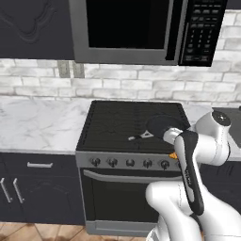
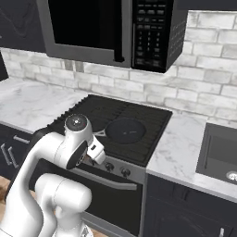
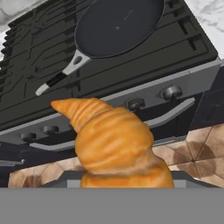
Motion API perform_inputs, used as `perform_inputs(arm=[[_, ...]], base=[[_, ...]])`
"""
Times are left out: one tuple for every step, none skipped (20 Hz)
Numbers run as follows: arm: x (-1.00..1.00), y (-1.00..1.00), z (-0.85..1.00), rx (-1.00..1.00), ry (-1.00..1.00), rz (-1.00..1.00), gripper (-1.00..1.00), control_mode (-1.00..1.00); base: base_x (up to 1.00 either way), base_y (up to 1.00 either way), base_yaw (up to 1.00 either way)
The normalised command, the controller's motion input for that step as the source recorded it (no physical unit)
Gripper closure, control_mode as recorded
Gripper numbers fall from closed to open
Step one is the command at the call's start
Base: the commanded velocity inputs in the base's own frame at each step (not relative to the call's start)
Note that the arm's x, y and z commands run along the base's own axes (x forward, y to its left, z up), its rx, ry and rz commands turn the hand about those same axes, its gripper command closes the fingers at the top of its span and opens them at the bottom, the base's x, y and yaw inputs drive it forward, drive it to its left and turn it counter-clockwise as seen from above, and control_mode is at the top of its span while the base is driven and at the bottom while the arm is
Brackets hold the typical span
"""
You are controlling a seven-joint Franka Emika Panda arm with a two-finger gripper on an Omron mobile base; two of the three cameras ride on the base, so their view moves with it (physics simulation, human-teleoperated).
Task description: Pick the croissant and place it on the pan. Then turn on the stove to warm the croissant.
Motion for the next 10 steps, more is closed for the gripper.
perform_inputs(arm=[[0.00, 0.00, 0.00, 0.00, 0.00, 0.00, 1.00, 1.00], [0.00, 0.00, 0.00, 0.00, 0.00, 0.00, 1.00, 1.00], [0.00, 0.00, 0.00, 0.00, 0.00, 0.00, 1.00, 1.00], [0.00, 0.00, 0.00, 0.00, 0.00, 0.00, 1.00, 1.00], [0.00, 0.00, 0.00, 0.00, 0.00, 0.00, 1.00, 1.00], [0.00, 0.00, 0.00, 0.00, 0.00, 0.00, 1.00, 1.00], [0.00, 0.00, 0.00, 0.00, 0.00, 0.00, 1.00, 1.00], [0.00, 0.00, 0.00, 0.00, 0.00, 0.00, 1.00, 1.00], [0.00, 0.00, 0.00, 0.00, 0.00, 0.00, 1.00, 1.00], [0.00, 0.00, 0.00, 0.00, 0.00, 0.00, 1.00, 1.00]], base=[[0.00, 0.34, 0.01], [0.00, 0.31, 0.01], [0.00, 0.26, 0.01], [0.00, 0.22, 0.01], [0.00, 0.19, 0.01], [0.00, 0.18, 0.02], [0.00, 0.19, 0.02], [0.00, 0.20, 0.02], [0.00, 0.25, 0.01], [0.00, 0.26, 0.01]])
